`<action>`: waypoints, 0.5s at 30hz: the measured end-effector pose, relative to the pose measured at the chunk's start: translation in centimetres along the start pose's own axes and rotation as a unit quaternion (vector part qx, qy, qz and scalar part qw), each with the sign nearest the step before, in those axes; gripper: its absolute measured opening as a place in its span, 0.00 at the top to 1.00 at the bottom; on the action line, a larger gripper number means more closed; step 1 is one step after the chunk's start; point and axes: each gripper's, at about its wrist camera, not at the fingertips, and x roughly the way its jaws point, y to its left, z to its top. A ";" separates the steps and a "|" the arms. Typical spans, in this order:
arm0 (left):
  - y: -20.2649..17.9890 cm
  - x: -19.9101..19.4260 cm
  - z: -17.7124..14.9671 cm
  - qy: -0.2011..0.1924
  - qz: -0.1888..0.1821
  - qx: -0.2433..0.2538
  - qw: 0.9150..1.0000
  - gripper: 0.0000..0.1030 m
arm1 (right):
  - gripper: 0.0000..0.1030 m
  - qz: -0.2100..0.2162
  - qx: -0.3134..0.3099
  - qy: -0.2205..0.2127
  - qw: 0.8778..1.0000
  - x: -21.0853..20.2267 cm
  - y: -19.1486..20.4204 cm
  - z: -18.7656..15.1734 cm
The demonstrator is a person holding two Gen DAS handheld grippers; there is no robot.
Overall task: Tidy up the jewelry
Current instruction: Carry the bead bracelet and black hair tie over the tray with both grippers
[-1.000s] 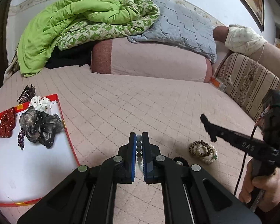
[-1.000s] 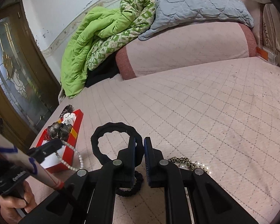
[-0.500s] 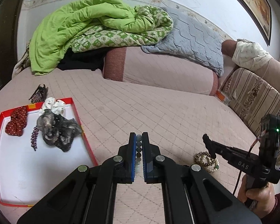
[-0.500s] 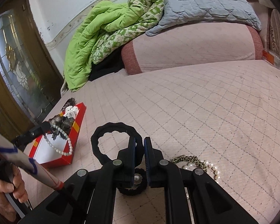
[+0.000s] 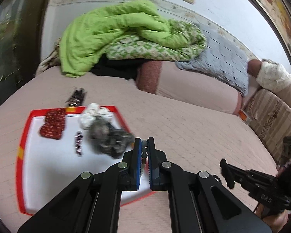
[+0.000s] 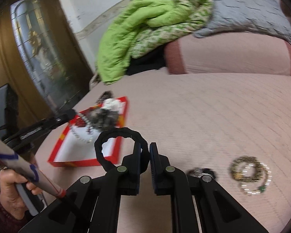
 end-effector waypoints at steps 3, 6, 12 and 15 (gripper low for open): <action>2.8 -0.3 0.1 0.002 0.017 -0.019 1.000 0.95 | 0.90 0.024 -0.023 0.015 0.999 1.7 3.7 0.4; 6.4 0.0 0.1 0.013 0.038 -0.047 0.998 0.95 | 0.90 0.037 -0.049 0.031 0.998 3.4 6.8 0.9; 12.3 1.2 -0.3 0.037 0.070 -0.096 0.992 0.95 | 0.90 0.052 -0.089 0.067 0.992 8.1 12.1 1.3; 14.1 1.8 -0.3 0.043 0.076 -0.110 0.990 0.95 | 0.90 0.042 -0.103 0.093 0.989 11.1 13.7 1.4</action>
